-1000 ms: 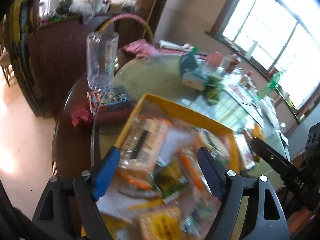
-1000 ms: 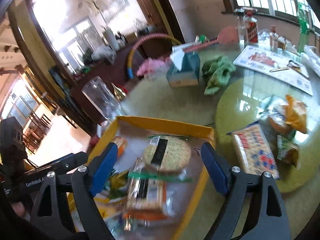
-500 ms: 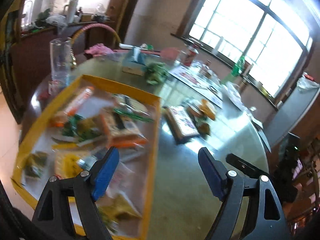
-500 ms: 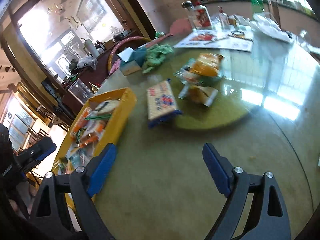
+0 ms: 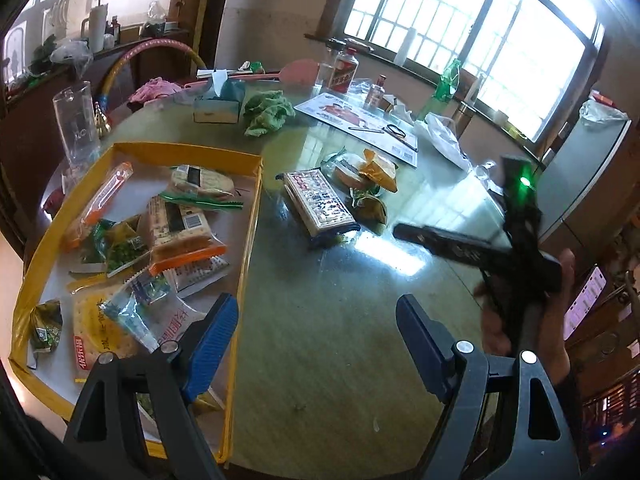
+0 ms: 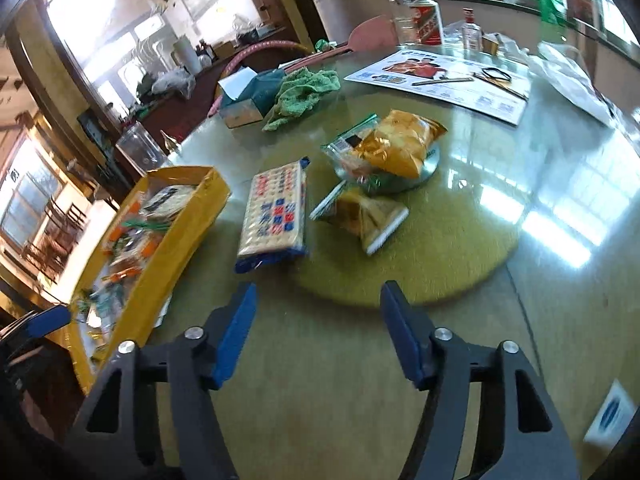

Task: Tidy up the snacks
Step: 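Reach to the green-and-yellow packet on the table and grasp it with the right tool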

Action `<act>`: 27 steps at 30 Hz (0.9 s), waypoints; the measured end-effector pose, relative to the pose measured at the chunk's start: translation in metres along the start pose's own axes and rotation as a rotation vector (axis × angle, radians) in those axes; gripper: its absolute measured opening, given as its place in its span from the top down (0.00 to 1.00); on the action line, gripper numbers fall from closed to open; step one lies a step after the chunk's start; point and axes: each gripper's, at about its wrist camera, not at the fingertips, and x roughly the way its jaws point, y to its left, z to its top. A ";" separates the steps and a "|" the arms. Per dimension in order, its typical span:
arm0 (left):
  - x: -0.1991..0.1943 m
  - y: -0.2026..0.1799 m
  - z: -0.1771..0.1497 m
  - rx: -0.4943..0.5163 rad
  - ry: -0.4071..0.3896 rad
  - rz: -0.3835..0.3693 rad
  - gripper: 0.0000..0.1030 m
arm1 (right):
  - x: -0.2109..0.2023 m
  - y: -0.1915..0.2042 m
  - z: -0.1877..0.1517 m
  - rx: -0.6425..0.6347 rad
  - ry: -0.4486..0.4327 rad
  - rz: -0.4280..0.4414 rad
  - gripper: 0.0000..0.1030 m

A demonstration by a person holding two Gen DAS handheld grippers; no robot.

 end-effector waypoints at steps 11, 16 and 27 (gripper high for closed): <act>0.003 0.002 -0.001 0.013 0.006 0.000 0.21 | 0.041 -0.025 0.026 0.086 0.048 -0.064 0.42; 0.009 -0.004 -0.002 0.026 0.018 -0.027 0.21 | 0.034 -0.021 -0.002 0.140 0.030 -0.186 0.39; 0.006 -0.021 -0.009 0.058 0.025 -0.012 0.21 | 0.038 -0.010 -0.015 0.111 -0.036 -0.427 0.23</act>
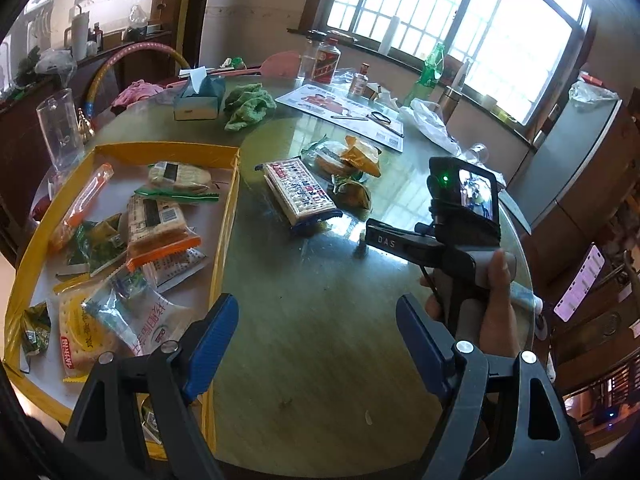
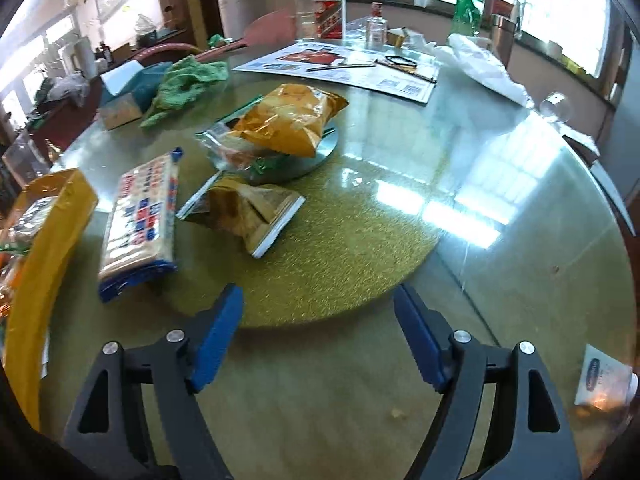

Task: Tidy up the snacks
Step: 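Reach to the green-and-yellow packet on the table and grasp it with the right tool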

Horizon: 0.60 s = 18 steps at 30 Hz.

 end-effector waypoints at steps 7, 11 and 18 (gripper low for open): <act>0.000 0.004 0.001 -0.023 0.016 0.013 0.21 | -0.006 -0.013 0.005 -0.027 0.007 0.247 0.22; 0.002 0.007 0.002 -0.047 0.015 0.013 0.21 | -0.010 -0.021 0.015 -0.043 0.026 0.335 0.22; 0.009 0.005 0.002 -0.049 0.030 0.016 0.21 | -0.001 -0.010 0.006 -0.050 0.023 0.158 0.22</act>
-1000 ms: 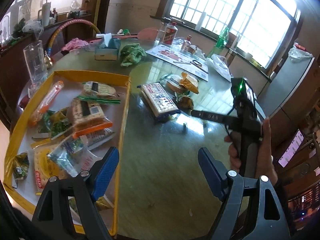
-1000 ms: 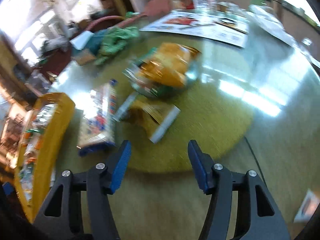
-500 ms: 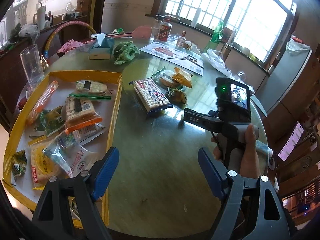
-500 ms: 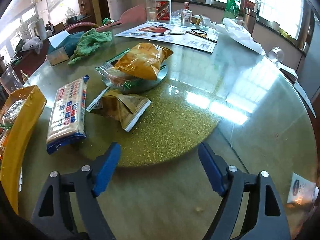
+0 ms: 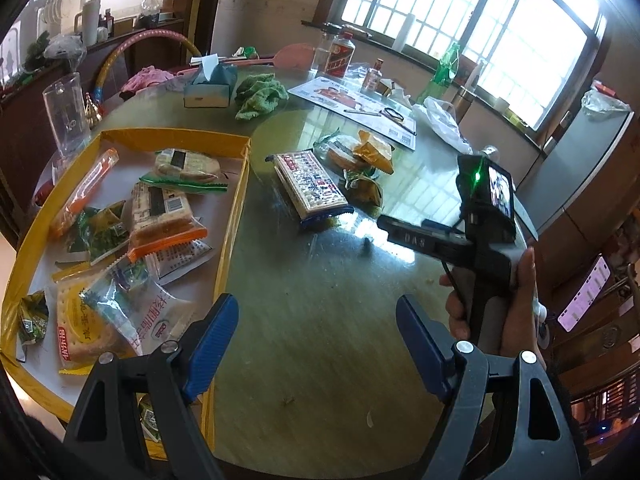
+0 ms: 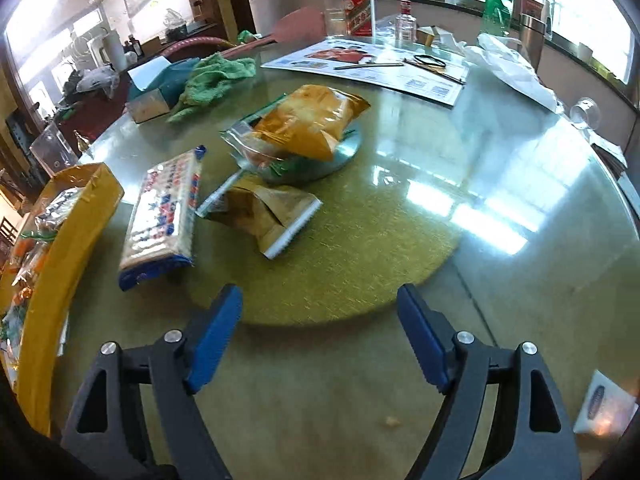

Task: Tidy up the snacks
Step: 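Reach to the green-and-yellow packet on the table and grasp it with the right tool, then grasp the blue-and-white cracker pack with the left tool while the right tool holds its packet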

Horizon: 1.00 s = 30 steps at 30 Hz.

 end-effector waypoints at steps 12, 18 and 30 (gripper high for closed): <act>-0.005 0.010 -0.003 -0.011 -0.003 0.027 0.21 | 0.036 0.021 0.062 -0.251 0.040 0.110 0.37; -0.002 0.014 0.001 -0.026 -0.002 0.027 0.21 | 0.029 0.028 0.041 -0.291 0.038 0.129 0.63; 0.079 -0.020 0.052 0.001 0.134 0.050 0.21 | -0.036 -0.015 -0.042 0.085 0.070 0.010 0.66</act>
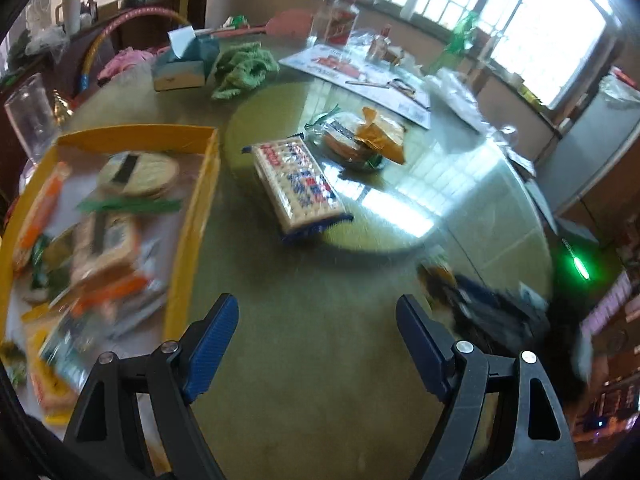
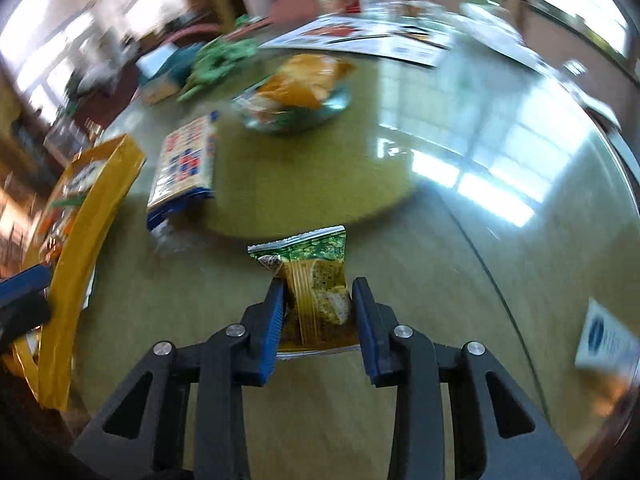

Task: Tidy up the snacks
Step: 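Grasp the blue-and-white cracker pack with the left tool while the right tool holds its packet, then carry both packets over the yellow tray and open both tools to drop them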

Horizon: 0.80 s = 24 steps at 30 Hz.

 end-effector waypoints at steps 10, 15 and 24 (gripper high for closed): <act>0.083 -0.018 0.069 -0.065 0.076 0.161 0.21 | -0.005 -0.029 0.001 0.126 -0.089 0.055 0.66; 0.113 -0.016 0.081 -0.049 0.109 0.305 0.22 | -0.004 -0.022 -0.003 0.115 -0.086 0.060 0.66; 0.091 -0.020 0.043 0.042 0.055 0.301 0.46 | -0.003 -0.024 -0.005 0.118 -0.087 0.076 0.66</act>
